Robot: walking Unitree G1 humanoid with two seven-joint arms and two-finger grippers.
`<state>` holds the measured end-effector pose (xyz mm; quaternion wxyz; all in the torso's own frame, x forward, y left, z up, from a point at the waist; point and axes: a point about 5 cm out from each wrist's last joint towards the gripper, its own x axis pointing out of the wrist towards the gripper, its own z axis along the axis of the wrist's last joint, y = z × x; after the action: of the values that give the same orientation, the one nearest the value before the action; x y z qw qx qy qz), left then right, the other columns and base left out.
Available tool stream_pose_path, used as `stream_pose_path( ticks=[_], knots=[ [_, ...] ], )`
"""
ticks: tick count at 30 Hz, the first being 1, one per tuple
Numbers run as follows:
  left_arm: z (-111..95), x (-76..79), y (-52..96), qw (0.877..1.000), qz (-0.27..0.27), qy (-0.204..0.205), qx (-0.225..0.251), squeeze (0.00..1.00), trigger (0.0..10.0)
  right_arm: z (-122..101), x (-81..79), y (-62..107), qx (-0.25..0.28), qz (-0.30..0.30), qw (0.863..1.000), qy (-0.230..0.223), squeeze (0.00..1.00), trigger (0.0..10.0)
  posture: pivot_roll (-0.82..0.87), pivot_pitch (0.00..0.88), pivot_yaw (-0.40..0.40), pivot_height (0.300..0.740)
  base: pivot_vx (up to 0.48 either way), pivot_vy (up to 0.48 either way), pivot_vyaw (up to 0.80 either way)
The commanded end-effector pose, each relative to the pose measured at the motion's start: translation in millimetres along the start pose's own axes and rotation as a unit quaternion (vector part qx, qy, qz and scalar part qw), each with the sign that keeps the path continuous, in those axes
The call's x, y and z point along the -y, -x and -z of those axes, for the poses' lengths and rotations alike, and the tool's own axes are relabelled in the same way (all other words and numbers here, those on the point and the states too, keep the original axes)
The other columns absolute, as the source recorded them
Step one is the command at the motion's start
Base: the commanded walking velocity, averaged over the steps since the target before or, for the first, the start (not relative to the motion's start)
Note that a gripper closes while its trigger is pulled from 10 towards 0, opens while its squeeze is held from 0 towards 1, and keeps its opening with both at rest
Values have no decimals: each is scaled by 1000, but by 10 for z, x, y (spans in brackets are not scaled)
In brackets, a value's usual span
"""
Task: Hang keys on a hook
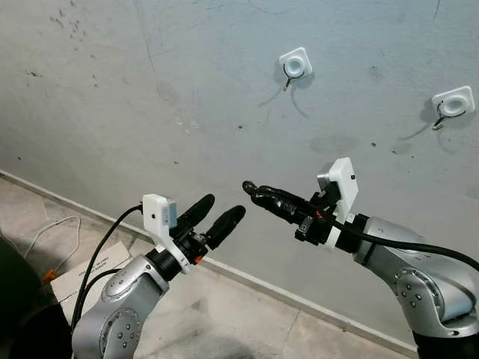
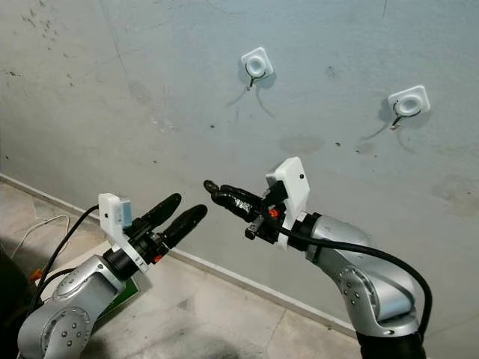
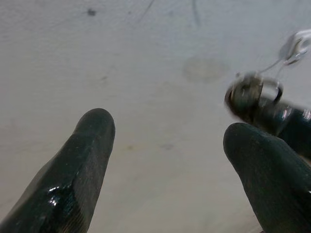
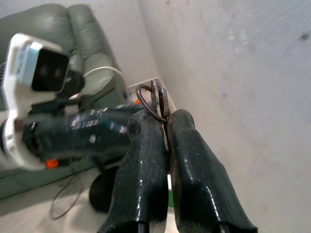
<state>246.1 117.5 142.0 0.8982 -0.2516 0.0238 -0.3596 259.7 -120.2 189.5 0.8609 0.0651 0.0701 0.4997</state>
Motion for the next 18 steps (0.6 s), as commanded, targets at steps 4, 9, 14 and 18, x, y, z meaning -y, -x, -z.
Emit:
stream_pose_path(
  ticks=[4, 9, 14, 18],
  knots=[
    [-47, 105, -2, 999, 40, -1, -1, 0, 10000, 16, -56, 56, -10, -33, 999, -20, 0, 10000, -5, 97, 4, 740, 0, 0, 0],
    [-23, 153, 11, 998, 63, 10, -11, 0, 10000, 45, -85, 86, -20, -51, 998, -40, 0, 10000, -5, 97, 4, 740, 0, 0, 0],
    [-32, 158, 7, 998, 62, 18, -6, 0, 10000, 51, -99, 93, -24, -59, 997, -48, 0, 10000, -8, 97, 0, 740, 0, 0, 0],
    [-25, 181, 11, 997, 70, 24, -11, 0, 10000, 49, -109, 94, -22, -62, 996, -59, 0, 10000, -8, 97, 0, 740, 0, 0, 0]
  ],
)
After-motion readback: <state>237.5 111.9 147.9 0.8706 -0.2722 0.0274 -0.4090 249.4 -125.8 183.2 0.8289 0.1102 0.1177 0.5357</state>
